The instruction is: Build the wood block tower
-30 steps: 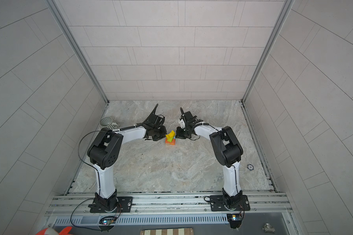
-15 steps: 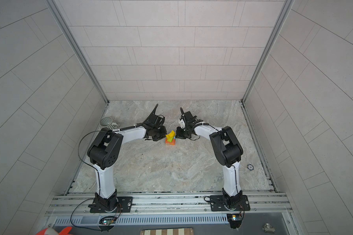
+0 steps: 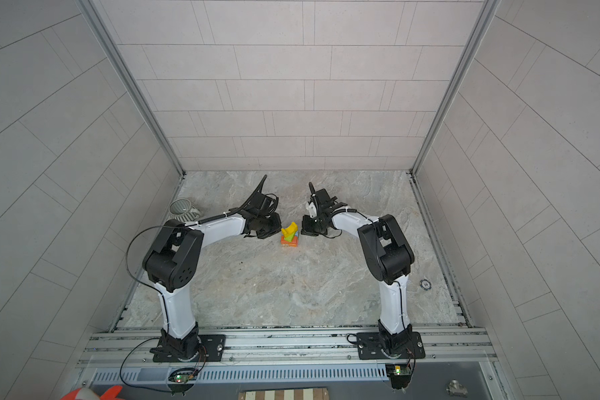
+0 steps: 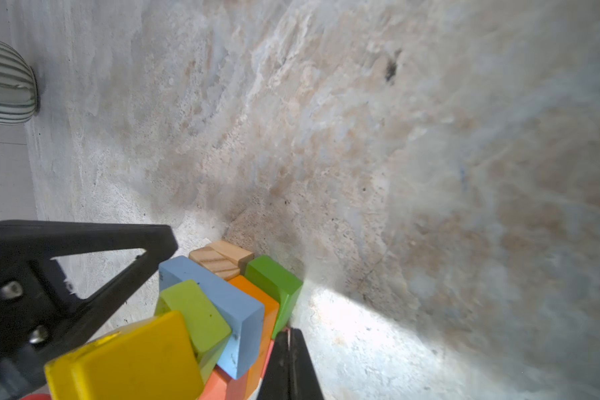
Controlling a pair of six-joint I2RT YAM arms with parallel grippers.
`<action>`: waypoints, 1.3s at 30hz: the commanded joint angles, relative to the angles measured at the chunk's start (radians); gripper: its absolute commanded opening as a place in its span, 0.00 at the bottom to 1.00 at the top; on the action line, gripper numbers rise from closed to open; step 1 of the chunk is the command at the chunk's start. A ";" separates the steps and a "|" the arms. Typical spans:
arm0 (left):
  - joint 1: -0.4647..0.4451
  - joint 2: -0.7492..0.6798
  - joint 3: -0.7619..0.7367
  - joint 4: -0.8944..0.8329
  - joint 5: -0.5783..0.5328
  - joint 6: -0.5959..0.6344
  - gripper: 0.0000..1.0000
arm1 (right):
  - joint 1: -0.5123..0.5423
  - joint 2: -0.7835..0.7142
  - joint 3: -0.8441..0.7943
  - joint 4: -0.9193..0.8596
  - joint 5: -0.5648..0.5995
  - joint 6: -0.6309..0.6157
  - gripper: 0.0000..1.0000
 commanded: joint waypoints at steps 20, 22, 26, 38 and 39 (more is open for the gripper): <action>0.068 -0.822 -0.222 -0.360 -0.642 0.194 0.98 | -0.127 -0.816 -0.431 -0.025 0.317 -0.078 0.34; 0.074 -0.914 -0.275 -0.355 -0.735 0.213 1.00 | -0.129 -0.891 -0.475 -0.025 0.363 -0.082 0.49; 0.083 -1.072 -0.385 -0.337 -0.898 0.261 1.00 | -0.129 -1.028 -0.569 -0.012 0.498 -0.087 0.95; 0.127 -1.021 -0.588 -0.096 -1.031 0.486 1.00 | -0.129 -1.198 -0.853 0.160 0.684 -0.277 0.99; 0.141 -0.981 -0.584 -0.077 -1.022 0.495 1.00 | -0.129 -1.204 -0.870 0.180 0.738 -0.275 0.99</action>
